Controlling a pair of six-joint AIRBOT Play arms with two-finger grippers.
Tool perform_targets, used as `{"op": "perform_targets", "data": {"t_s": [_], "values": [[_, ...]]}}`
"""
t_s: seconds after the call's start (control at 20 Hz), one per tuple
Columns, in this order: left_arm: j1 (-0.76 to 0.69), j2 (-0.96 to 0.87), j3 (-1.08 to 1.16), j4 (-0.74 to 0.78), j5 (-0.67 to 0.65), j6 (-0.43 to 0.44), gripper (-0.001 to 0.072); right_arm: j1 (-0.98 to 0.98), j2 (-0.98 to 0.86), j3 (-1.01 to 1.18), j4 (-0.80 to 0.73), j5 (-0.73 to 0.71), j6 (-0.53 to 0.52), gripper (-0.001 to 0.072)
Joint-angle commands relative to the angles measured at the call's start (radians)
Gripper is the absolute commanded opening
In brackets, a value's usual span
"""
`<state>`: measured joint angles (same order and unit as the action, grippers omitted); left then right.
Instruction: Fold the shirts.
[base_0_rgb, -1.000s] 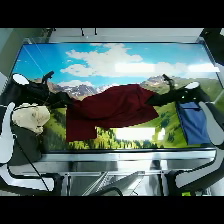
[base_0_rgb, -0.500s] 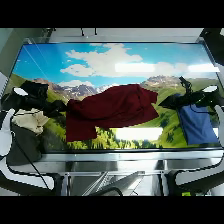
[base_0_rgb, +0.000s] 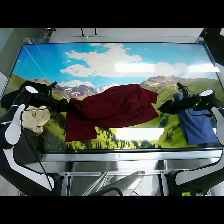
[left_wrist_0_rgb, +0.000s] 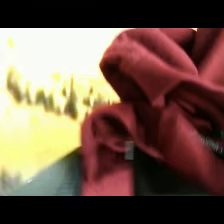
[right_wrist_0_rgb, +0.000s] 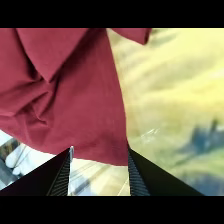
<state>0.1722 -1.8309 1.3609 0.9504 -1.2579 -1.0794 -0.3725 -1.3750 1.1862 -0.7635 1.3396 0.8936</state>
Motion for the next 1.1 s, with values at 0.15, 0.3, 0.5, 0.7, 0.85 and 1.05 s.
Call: {"op": "perform_targets", "data": {"t_s": [0.15, 0.3, 0.5, 0.7, 0.85, 1.05], "values": [[-0.04, -0.029, 0.044, 0.0, -0.156, 0.034, 0.002, 0.001, -0.049, -0.002, -0.001, 0.003, -0.005, 0.0407], [-0.025, -0.029, 0.044, 0.0, -0.23, 0.03, 0.002, 0.011, -0.087, -0.002, -0.001, -0.008, -0.008, 0.0406], [-0.009, -0.029, 0.044, -0.001, -0.277, 0.004, 0.002, 0.052, -0.143, -0.002, 0.0, -0.006, -0.011, 0.0405], [-0.01, -0.029, 0.045, -0.003, -0.323, -0.004, 0.002, 0.113, -0.146, 0.003, 0.0, 0.01, -0.034, 0.0146], [-0.01, 0.013, 0.047, -0.003, -0.359, -0.014, 0.002, 0.13, -0.106, 0.024, 0.001, 0.041, -0.034, 0.0017], [-0.005, 0.207, 0.048, -0.055, -0.388, -0.02, 0.0019, 0.127, 0.093, 0.096, 0.011, 0.082, -0.034, 0.0016]]}}
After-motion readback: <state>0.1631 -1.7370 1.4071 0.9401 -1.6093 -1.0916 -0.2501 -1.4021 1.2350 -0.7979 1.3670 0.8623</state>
